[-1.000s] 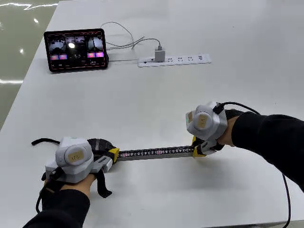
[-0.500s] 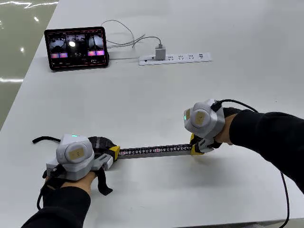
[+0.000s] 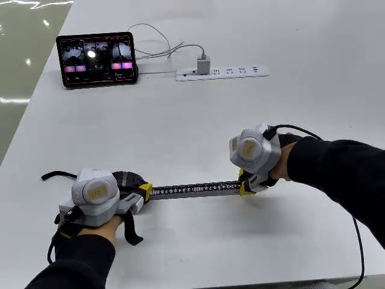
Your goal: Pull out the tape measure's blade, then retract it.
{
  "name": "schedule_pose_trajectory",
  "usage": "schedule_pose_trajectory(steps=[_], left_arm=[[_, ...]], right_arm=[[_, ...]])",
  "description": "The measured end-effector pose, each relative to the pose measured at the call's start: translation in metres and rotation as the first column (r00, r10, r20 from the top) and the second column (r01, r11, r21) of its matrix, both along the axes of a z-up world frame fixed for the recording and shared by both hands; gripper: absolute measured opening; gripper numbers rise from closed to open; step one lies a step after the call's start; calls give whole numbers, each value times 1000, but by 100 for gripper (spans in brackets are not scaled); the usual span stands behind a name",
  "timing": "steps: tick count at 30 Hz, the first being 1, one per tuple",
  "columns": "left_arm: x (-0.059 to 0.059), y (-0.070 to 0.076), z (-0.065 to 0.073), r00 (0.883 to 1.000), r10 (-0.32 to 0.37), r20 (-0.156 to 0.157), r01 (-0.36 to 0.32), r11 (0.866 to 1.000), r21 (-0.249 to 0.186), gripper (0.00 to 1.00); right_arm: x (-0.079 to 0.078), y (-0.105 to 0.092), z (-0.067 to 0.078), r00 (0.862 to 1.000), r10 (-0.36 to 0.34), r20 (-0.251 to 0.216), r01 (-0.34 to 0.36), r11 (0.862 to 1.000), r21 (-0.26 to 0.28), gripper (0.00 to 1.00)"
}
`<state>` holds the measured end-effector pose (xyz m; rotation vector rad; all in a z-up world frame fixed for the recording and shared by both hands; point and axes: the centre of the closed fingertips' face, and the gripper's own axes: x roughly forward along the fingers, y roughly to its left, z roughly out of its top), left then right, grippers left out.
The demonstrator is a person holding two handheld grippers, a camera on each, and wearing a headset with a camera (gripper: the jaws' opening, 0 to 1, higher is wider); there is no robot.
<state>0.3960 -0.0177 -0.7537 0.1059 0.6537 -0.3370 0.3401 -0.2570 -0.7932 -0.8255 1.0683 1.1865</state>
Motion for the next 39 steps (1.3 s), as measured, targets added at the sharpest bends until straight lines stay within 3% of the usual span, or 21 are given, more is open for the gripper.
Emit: schedule_pose_trajectory(steps=[16,39], left_arm=[[0,1,0,1000,0,-3,0,1000,0,58],[1,0,-1,1000,-2,-5,2,1000,-6,59]], right_arm=[[1,6,-1,1000,13,-5,-13,1000,-25,10],[4,14,-1,1000,20,-9,-20,1000,-16,10]])
